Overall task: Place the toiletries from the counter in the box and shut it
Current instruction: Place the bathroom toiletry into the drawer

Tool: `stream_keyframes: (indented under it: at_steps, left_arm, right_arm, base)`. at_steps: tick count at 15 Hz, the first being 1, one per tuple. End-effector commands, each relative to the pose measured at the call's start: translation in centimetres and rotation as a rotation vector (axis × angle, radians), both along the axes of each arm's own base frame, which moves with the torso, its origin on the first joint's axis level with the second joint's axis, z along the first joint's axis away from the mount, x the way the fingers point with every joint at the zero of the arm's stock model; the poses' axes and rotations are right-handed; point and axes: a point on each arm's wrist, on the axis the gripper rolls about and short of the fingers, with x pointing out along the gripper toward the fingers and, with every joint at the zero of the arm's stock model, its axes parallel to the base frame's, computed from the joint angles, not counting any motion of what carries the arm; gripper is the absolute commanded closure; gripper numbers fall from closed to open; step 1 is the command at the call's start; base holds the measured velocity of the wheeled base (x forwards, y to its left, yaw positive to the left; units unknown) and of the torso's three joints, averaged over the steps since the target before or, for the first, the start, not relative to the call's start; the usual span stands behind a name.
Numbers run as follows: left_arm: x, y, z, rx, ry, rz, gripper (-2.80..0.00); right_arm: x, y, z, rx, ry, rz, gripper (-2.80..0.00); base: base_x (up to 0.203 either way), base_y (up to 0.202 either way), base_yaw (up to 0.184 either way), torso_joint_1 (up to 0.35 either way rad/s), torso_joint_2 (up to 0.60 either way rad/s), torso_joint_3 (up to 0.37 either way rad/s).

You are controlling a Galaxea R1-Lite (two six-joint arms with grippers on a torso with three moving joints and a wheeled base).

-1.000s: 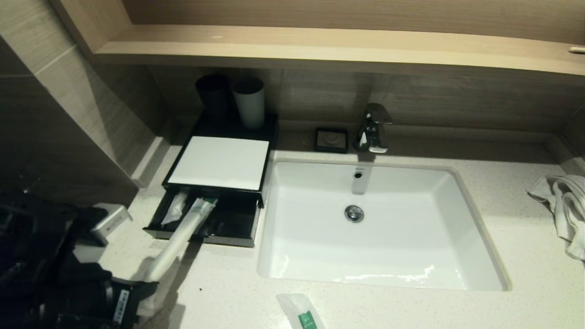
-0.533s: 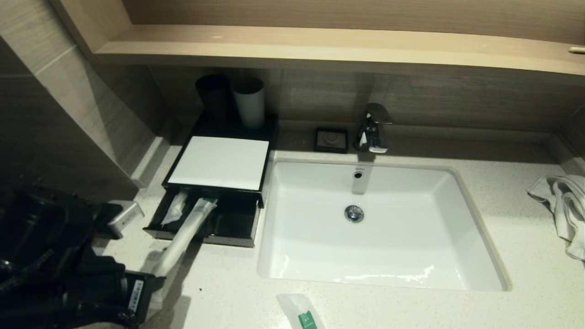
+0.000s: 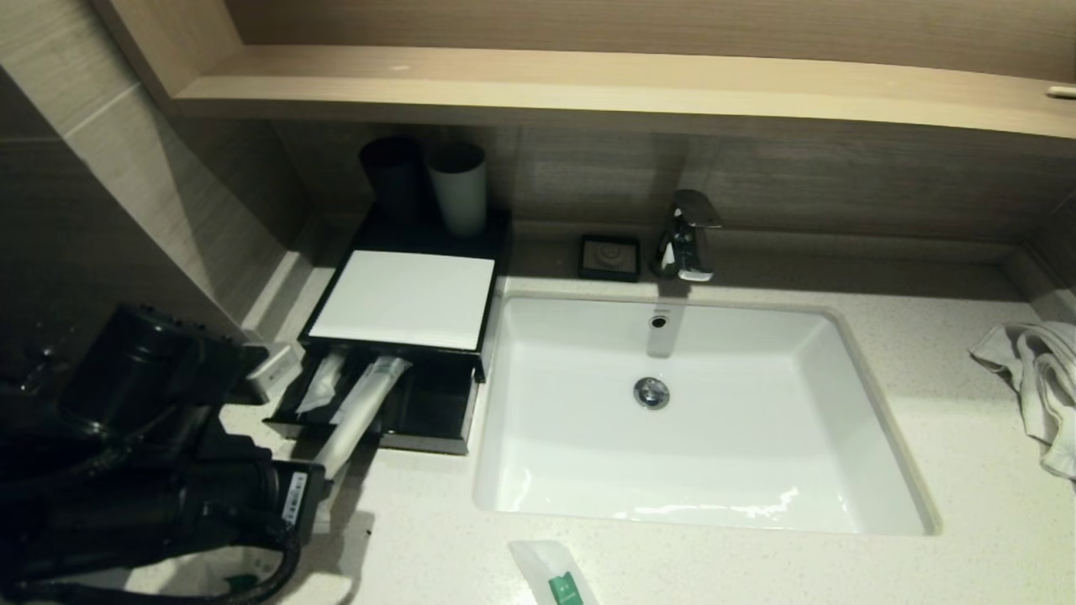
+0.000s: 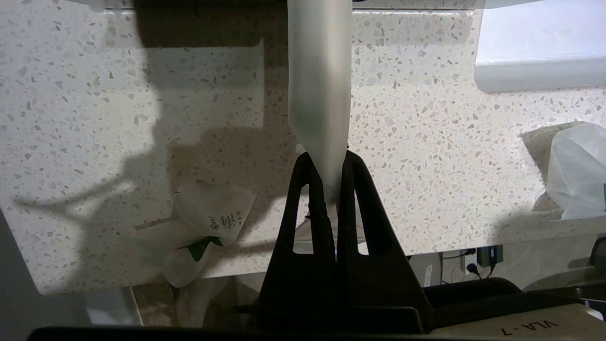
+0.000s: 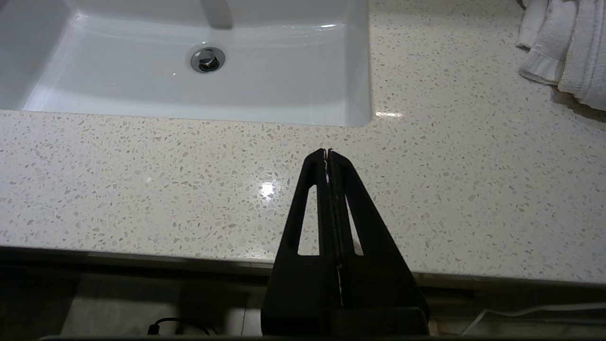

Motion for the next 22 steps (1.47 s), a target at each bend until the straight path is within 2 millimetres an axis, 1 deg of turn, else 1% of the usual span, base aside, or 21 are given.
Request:
stream_keyframes:
  at_steps: [1, 16, 22]
  left_arm:
    - [0.9, -0.5, -0.6, 0.014, 0.029, 0.001, 0.00]
    - [4.7, -2.4, -1.0, 0.005, 0.025, 0.019, 0.00]
    - [5.1, -2.3, -0.7, -0.006, 0.005, 0.030, 0.00]
  right_arm:
    - [0.0, 0.0, 0.0, -0.001, 0.000, -0.001, 0.00]
    - [0.0, 0.0, 0.0, -0.001, 0.000, 0.001, 0.00]
    - [0.0, 0.0, 0.0, -0.001, 0.000, -0.001, 0.00]
  base:
    - [0.000, 0.000, 0.000, 0.000, 0.00, 0.000]
    - [0.000, 0.000, 0.000, 0.000, 0.00, 0.000]
    - [0.000, 0.000, 0.000, 0.000, 0.00, 0.000]
